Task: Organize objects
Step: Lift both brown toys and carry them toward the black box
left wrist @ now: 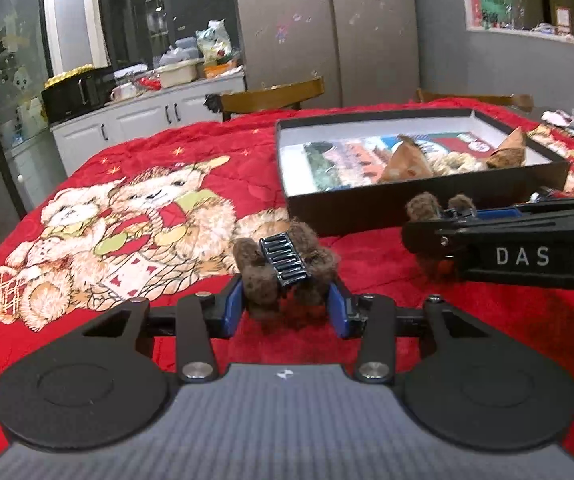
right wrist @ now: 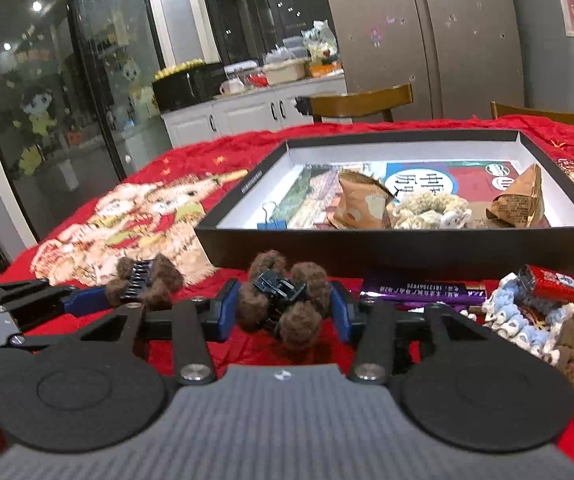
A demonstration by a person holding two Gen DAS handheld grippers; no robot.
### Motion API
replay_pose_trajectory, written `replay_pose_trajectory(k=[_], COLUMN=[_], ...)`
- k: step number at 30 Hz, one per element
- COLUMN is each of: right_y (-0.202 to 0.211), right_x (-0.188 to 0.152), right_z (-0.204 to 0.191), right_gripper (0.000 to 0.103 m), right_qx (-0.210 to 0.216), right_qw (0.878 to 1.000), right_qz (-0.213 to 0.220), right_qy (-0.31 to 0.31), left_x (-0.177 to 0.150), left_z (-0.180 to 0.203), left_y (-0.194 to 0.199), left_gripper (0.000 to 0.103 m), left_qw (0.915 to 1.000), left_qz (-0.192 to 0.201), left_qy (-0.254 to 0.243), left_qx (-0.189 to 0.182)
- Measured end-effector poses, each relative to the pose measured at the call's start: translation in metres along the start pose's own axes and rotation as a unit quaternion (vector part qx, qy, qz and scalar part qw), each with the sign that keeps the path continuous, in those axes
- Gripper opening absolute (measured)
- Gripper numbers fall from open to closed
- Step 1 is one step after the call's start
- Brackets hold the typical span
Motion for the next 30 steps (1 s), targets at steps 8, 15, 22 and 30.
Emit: replay_pose_trajectory(k=[8,15,22,30], right_y=[0.017,0.036,0.059,0.082], right_x=[0.02,0.05,0.102,0.164], right_z=[0.009,0.004,0.007,0.038], right_gripper=[0.051,0.051,0.051,0.051], right_qx=[0.047,0.067,0.047,0.013], right_qw=[0.997,0.995,0.996,0.992], right_qz=[0.033,0.052,0.064,0.112], right_qy=[-0.052,-0.06,-0.051,-0.053], left_x=[0.011,0.039,0.101,0.169], left_z=[0.006,0.001,-0.01,0.007], left_y=[0.016,0.034,0.056,0.053], left_gripper=[0.049,0.049,0.049,0.049], left_qw=[0.9991,0.998,0.9952,0.9896], left_qz=[0.031,0.047,0.087,0.118], left_qy=[0.008,0.023,0.033,0.069], left_qx=[-0.026,-0.035,-0.029,-0.044])
Point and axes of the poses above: each gripper's, at about its wrist camera, not at the fingertips, and y roughly against the way its jaws point, z to its right, x to its top, the point moved 9 cm from there along -y, roughly the way its jaws point, and after that the axes turned 11 degrees about x, right-handed, at the moved point
